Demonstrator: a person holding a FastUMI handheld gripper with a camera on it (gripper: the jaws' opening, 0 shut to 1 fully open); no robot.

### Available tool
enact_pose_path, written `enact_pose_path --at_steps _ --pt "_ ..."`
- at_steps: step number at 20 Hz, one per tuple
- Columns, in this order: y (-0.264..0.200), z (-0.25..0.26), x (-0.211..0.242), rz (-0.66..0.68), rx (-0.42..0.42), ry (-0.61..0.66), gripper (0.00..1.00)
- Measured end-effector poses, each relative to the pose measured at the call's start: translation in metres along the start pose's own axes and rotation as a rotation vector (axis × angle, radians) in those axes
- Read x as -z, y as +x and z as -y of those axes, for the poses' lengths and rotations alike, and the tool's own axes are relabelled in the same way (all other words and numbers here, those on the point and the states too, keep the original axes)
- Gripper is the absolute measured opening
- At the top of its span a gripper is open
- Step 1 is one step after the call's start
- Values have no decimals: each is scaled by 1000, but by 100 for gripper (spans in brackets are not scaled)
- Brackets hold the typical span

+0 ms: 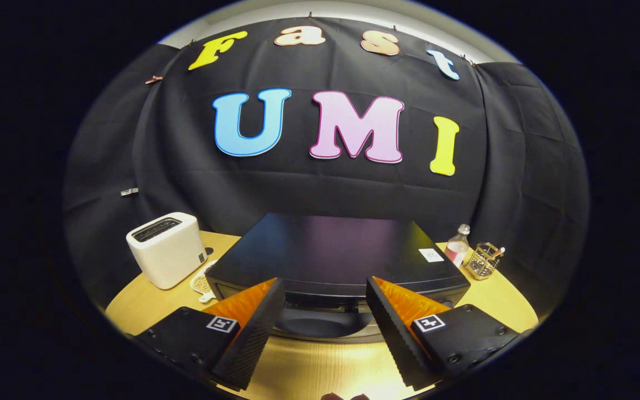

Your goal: Open the toaster oven, put the food inside, and close the toaster oven door.

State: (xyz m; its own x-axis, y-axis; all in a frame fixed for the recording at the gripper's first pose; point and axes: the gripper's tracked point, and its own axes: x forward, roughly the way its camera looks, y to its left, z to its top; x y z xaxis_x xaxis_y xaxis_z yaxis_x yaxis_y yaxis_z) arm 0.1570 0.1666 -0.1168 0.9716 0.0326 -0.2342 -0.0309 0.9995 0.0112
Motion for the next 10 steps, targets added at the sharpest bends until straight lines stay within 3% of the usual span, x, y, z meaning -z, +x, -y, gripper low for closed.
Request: enact_pose_path --at_steps 4,10 --pt "10 -3 26 -50 25 23 99" --pt "7 -5 24 -52 32 28 98"
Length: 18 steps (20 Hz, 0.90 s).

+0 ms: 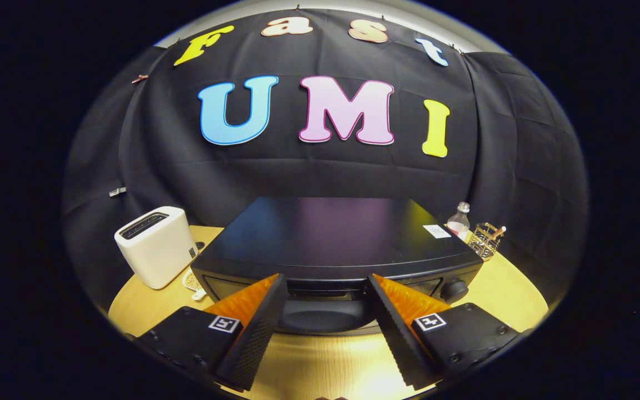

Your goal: Open the toaster oven, put the food inside, and close the toaster oven door.

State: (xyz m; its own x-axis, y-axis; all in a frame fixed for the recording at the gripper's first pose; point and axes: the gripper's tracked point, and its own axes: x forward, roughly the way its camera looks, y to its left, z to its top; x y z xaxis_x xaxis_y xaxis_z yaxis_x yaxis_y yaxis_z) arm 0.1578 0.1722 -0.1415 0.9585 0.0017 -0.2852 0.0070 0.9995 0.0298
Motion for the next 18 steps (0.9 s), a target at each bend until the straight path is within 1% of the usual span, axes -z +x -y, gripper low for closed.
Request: enact_pose_path --at_steps 3,7,10,12,15,18 --pt "-1 0 3 -15 -13 -6 98" --pt "-11 0 8 -42 -18 12 98" --pt "-20 0 15 -53 -37 36 98" --pt "-31 1 23 -68 -53 52 98" --pt "-43 5 37 -83 -55 15 98" --pt "-53 4 46 -95 -66 37 97"
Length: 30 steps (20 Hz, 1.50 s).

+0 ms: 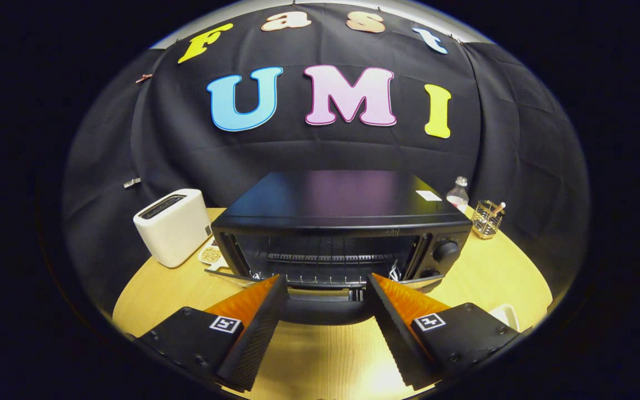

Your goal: Open the toaster oven, put the food inside, and close the toaster oven door.

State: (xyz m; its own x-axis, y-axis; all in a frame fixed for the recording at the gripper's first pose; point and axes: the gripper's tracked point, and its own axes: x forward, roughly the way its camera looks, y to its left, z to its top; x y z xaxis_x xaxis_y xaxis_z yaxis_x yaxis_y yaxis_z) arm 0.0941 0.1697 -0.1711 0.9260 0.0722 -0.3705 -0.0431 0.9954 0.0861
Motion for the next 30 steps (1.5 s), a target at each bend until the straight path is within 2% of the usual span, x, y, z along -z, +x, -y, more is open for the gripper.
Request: enact_pose_path --at_steps 7,12,14,17,19,23,26,30 --pt "-15 -2 20 -34 -45 -16 97" --pt "-28 -4 50 -88 -104 -119 100" --pt "-32 -3 67 -138 -120 -97 100" --pt "-34 -3 112 -286 -162 -52 100" --pt "-36 1 125 -311 -163 -14 100" --pt "-46 -2 121 -277 -194 -48 99" --pt "-71 8 108 -246 -209 -57 100" --pt "-101 33 74 -200 -257 -9 100"
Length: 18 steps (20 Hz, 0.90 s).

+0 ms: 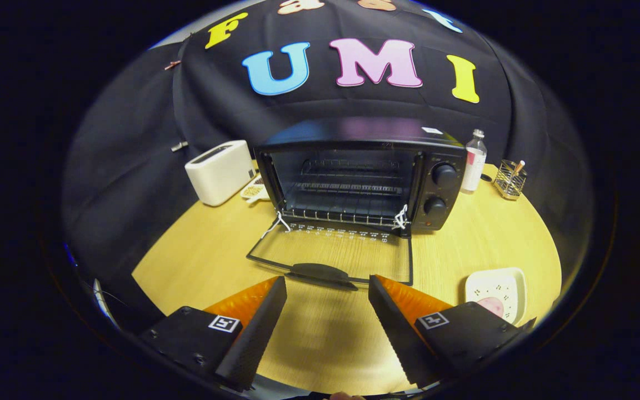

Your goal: Open the toaster oven, put the food inside, and close the toaster oven door.

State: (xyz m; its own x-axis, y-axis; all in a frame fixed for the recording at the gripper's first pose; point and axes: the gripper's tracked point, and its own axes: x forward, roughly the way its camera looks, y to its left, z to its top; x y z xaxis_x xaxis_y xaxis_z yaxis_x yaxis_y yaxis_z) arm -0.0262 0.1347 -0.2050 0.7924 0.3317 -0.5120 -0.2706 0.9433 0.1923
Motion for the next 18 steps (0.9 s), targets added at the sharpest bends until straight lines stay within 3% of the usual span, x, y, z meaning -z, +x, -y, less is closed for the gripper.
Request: enact_pose_path --at_steps 5,9,18 --pt "-51 63 -27 12 42 23 100" --pt "-80 94 -26 -49 3 129 100" --pt "-104 204 11 -211 -19 317 100"
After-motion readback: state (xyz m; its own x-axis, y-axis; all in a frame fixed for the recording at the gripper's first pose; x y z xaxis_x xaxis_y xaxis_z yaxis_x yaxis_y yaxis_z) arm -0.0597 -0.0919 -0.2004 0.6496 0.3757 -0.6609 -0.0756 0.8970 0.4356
